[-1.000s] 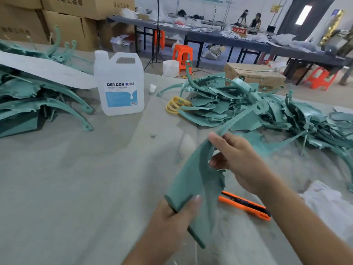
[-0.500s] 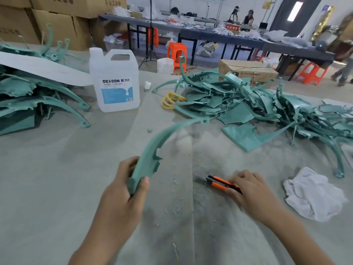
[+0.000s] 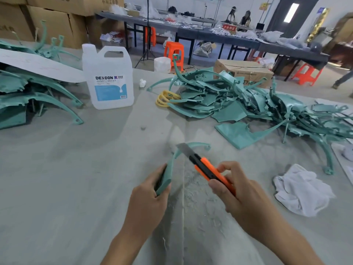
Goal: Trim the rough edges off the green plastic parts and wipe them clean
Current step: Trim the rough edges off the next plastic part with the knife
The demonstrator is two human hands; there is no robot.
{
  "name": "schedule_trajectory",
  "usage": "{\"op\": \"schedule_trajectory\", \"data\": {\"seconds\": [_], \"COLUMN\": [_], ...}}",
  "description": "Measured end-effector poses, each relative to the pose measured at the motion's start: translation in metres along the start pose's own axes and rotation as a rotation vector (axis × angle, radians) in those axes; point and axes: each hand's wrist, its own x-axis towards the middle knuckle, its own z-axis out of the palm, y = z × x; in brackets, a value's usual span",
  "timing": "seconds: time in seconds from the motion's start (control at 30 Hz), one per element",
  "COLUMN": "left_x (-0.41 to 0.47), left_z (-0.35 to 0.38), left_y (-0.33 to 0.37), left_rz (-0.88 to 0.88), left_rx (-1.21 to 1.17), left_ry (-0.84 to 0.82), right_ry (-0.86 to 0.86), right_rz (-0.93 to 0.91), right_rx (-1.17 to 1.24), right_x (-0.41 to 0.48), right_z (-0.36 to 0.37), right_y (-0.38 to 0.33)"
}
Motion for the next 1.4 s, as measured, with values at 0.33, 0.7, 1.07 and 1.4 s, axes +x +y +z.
{"op": "schedule_trajectory", "data": {"seconds": [0.33,0.7,1.07,1.4], "left_x": [-0.007,-0.015,-0.015,-0.012], "left_z": [0.007,0.011,0.015,0.009], "left_y": [-0.008,-0.002,-0.002,0.0], "left_rz": [-0.1,-0.057,0.002,-0.036], "left_rx": [0.008,0.156,0.178,0.113], "left_ry": [-0.071,-0.075,-0.044,-0.02], "right_ry": [-0.199,-0.1,-0.118,-0.12], "right_rz": [-0.118,-0.103,0.29,0.468], "right_rx": [-0.135,-0.294,-0.396,-0.472], "right_x": [-0.016,0.025,0.088,0.084], "right_z": [-0.008,-0.008,-0.006,-0.004], "right_y": [-0.002,0.021,0.074,0.102]}}
